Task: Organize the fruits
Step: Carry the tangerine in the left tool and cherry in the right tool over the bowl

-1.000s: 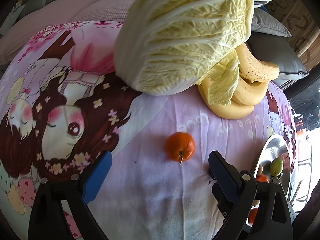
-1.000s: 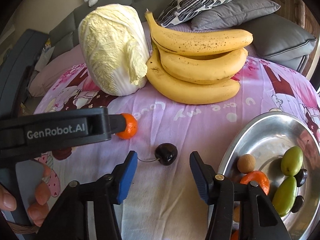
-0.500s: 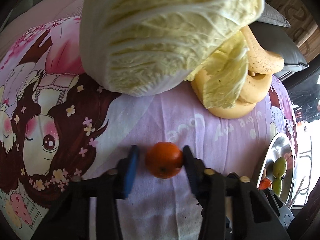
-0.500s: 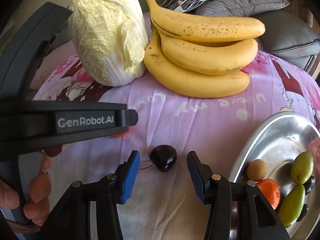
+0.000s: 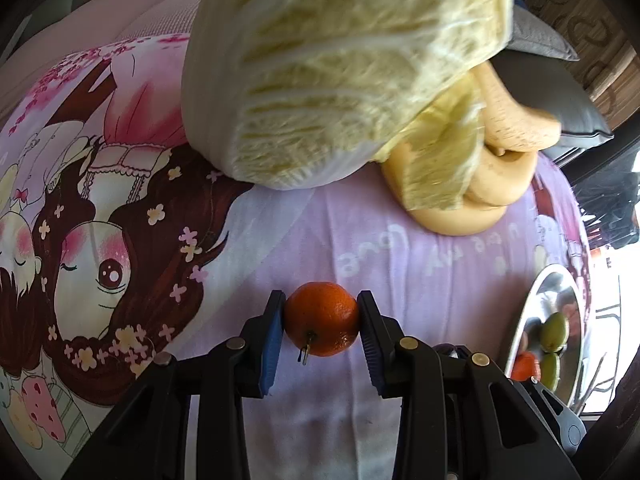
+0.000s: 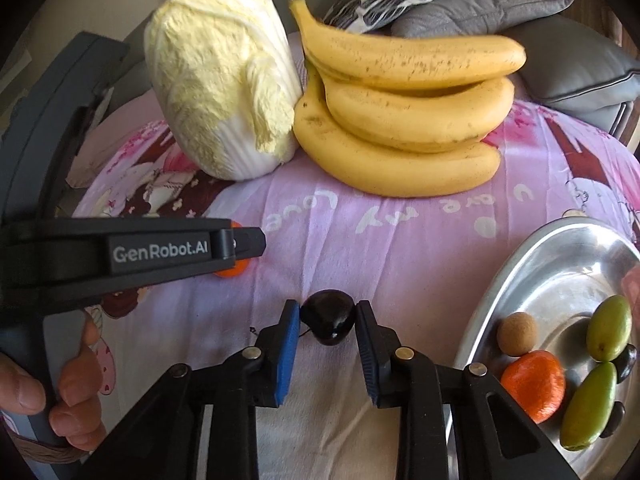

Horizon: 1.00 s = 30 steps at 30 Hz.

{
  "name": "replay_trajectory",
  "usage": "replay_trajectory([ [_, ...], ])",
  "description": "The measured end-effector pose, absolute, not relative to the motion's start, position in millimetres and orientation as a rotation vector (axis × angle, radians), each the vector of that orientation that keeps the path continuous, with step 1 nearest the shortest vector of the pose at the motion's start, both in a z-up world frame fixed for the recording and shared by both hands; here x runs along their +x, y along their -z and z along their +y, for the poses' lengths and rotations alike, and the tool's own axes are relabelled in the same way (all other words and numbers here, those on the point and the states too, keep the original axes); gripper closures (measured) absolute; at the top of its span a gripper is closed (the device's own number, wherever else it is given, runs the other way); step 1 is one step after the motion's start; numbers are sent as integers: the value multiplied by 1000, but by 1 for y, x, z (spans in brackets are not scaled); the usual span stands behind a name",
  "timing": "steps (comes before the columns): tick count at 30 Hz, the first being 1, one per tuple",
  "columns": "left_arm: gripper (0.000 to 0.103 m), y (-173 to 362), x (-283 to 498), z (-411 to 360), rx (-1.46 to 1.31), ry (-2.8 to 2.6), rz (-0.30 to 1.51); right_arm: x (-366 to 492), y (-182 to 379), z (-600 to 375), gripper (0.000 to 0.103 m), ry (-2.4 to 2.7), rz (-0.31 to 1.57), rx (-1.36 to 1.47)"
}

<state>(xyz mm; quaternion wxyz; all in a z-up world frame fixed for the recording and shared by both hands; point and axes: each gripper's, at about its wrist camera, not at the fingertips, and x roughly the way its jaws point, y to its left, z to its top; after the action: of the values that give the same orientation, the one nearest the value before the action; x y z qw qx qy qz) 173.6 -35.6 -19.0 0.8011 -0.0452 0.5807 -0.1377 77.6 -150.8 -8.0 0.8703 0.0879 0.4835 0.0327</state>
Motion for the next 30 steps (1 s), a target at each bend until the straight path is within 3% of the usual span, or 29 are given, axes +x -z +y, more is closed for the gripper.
replay_trajectory([
  [17, 65, -32, 113, -108, 2, 524, 1167, 2, -49, -239, 73, 132, 879, 271],
  [30, 65, -13, 77, -164, 118, 636, 1232, -24, -38, -283, 72, 249, 939, 309],
])
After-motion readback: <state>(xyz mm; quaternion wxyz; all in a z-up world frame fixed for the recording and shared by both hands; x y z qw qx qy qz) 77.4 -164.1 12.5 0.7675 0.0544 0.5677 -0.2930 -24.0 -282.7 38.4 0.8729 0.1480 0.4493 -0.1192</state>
